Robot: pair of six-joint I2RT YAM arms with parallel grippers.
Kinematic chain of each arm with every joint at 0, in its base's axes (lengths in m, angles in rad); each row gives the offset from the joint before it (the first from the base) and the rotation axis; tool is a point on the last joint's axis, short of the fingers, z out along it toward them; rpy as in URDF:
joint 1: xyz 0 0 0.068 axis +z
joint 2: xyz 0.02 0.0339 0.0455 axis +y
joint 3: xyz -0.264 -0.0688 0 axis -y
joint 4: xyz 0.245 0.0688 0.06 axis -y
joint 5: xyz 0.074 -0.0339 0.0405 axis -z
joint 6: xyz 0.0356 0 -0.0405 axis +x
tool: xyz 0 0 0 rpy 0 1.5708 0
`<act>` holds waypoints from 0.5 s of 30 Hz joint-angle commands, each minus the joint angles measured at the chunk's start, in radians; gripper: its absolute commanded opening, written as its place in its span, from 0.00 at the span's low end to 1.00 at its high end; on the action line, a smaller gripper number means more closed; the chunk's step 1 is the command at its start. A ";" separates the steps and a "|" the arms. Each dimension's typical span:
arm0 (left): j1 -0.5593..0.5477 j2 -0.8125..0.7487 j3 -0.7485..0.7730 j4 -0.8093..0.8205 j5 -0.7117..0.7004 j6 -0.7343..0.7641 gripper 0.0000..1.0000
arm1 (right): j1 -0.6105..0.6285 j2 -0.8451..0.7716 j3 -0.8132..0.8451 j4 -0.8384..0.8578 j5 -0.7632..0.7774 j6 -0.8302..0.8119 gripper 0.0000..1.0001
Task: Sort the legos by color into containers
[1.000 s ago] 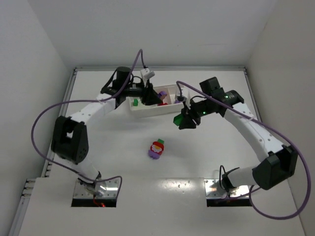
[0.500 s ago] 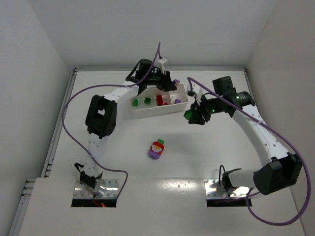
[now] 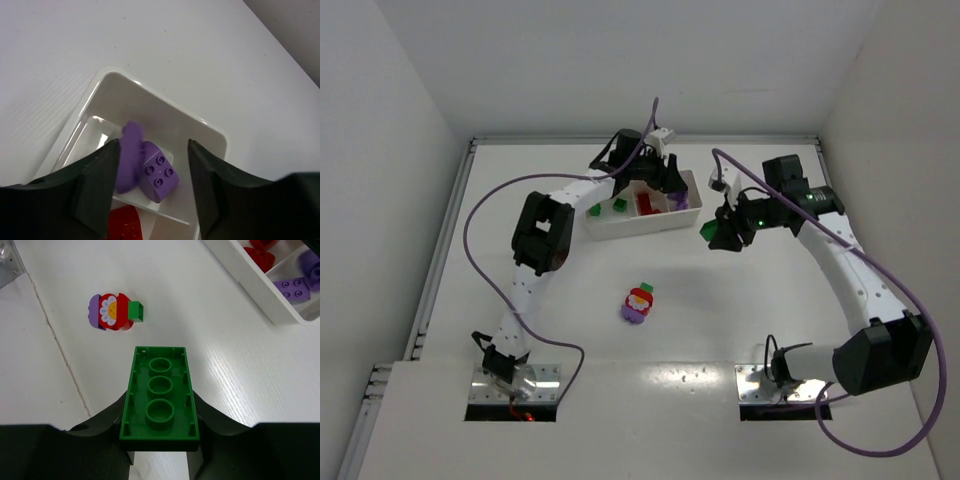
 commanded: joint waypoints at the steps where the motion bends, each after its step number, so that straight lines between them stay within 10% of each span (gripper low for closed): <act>1: -0.007 -0.007 0.043 0.025 0.007 -0.010 0.66 | -0.010 0.001 -0.004 0.013 -0.051 0.009 0.09; 6: -0.007 -0.072 0.034 0.036 0.073 -0.021 0.68 | -0.019 0.021 -0.004 0.013 -0.125 0.009 0.09; 15: 0.043 -0.500 -0.349 0.252 0.732 -0.145 0.71 | -0.019 0.194 0.109 -0.111 -0.367 -0.155 0.10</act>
